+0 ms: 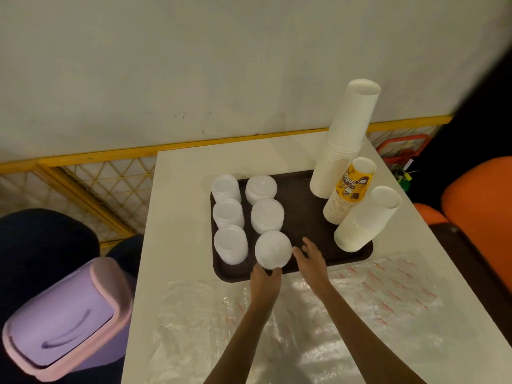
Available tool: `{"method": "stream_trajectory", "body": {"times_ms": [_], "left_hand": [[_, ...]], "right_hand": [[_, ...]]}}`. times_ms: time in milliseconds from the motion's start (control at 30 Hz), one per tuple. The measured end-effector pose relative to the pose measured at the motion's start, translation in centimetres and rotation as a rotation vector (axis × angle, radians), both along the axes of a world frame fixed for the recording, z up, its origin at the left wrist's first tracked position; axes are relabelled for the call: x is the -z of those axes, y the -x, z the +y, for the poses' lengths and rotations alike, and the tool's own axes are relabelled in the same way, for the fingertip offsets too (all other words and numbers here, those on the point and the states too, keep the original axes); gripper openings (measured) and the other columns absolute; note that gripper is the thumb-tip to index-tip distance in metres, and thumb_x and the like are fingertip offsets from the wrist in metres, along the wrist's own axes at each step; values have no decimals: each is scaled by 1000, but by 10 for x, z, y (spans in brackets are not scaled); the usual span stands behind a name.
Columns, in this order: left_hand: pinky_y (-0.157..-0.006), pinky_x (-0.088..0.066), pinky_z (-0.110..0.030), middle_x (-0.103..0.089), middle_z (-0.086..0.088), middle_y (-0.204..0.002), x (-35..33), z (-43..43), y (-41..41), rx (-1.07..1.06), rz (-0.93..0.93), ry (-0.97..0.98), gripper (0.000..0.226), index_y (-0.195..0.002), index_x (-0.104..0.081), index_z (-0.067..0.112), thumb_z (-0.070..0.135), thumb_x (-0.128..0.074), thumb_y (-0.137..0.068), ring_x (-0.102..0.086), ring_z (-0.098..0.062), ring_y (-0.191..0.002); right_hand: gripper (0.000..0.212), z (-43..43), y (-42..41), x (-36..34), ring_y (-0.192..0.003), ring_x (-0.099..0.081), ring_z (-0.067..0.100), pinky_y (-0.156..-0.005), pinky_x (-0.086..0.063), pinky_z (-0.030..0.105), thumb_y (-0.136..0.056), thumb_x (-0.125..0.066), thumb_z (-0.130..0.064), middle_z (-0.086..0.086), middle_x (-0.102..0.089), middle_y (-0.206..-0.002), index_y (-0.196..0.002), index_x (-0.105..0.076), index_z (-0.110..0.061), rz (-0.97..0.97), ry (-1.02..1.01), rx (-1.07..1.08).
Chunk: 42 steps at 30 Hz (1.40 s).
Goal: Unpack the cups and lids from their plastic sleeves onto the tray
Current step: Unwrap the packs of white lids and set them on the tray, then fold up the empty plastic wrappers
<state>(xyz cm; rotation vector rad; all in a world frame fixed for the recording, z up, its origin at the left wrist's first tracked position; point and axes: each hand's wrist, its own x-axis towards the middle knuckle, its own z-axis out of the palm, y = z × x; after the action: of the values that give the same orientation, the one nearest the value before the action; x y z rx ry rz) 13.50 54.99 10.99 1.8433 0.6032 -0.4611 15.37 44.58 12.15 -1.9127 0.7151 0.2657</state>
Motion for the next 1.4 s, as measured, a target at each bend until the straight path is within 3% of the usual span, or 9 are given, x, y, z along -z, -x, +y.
{"method": "stream_trajectory", "body": {"times_ms": [133, 233, 400, 600, 733, 867, 933, 1100, 1400], "left_hand": [[-86, -52, -35, -62, -15, -112, -10, 2, 9, 76, 6, -3, 29, -117, -55, 3, 15, -56, -91, -60, -29, -104], [-81, -50, -31, -62, -15, -112, -16, 0, 14, 103, -13, 14, 30, -120, -55, 2, 14, -54, -92, -61, -27, -103], [-102, -44, -40, -54, -12, -126, -25, -2, 34, 73, 12, 19, 39, -130, -48, 5, 16, -56, -94, -54, -30, -118], [-107, -40, -42, -49, -13, -136, -26, -6, 76, 10, 72, 71, 42, -134, -45, 8, 21, -55, -96, -50, -30, -124], [-99, -46, -37, -55, -14, -130, -18, -6, 103, -11, 89, 75, 39, -132, -48, 7, 20, -55, -95, -56, -28, -114], [-70, -42, -27, -61, -19, -113, -9, -10, 132, -97, 107, 123, 34, -127, -52, 0, 12, -52, -95, -58, -22, -83], [-66, -40, -27, -60, -12, -101, -6, -14, 146, -112, 96, 121, 32, -125, -53, -1, 12, -52, -95, -57, -18, -75], [-60, -41, -20, -61, -11, -102, -7, -15, 159, -105, 78, 117, 27, -119, -54, 1, 11, -52, -95, -58, -17, -74], [-45, -40, -11, -63, -9, -86, -17, -3, 143, -160, 3, 95, 9, -97, -60, 7, 4, -54, -92, -58, -17, -69]], "right_hand": [[51, 5, 12, -13, -132, -42, 25, -106, -35, 37, -98, -48, -25, 10, -43, -145, -145, -34, -14, -37, -24, -11], [48, 2, 17, -22, -131, -44, 23, -105, -35, 34, -98, -48, -25, 8, -45, -144, -144, -37, -14, -52, -3, -67], [43, -13, 35, -31, -123, -50, 21, -97, -39, 29, -97, -49, -27, 9, -53, -136, -137, -46, -12, -66, -4, -177], [41, -32, 78, -21, -120, -53, 21, -98, -37, 27, -97, -51, -28, 8, -55, -134, -134, -49, -11, -35, 76, -321], [43, -41, 99, -8, -117, -56, 21, -95, -40, 24, -95, -55, -29, 9, -57, -131, -134, -49, -13, -14, 128, -468], [45, -50, 118, 0, -118, -56, 21, -99, -42, 25, -93, -58, -30, 6, -56, -134, -135, -49, -15, 2, 213, -618], [45, -54, 126, 3, -120, -54, 21, -101, -42, 27, -93, -58, -31, 5, -54, -136, -135, -50, -15, -9, 261, -678], [45, -54, 131, 1, -125, -50, 19, -104, -38, 26, -94, -55, -34, 2, -50, -140, -136, -47, -18, -40, 357, -737], [42, -59, 100, -1, -126, -47, 20, -104, -37, 28, -98, -47, -29, 5, -47, -140, -138, -46, -15, -110, 608, -863]]}}
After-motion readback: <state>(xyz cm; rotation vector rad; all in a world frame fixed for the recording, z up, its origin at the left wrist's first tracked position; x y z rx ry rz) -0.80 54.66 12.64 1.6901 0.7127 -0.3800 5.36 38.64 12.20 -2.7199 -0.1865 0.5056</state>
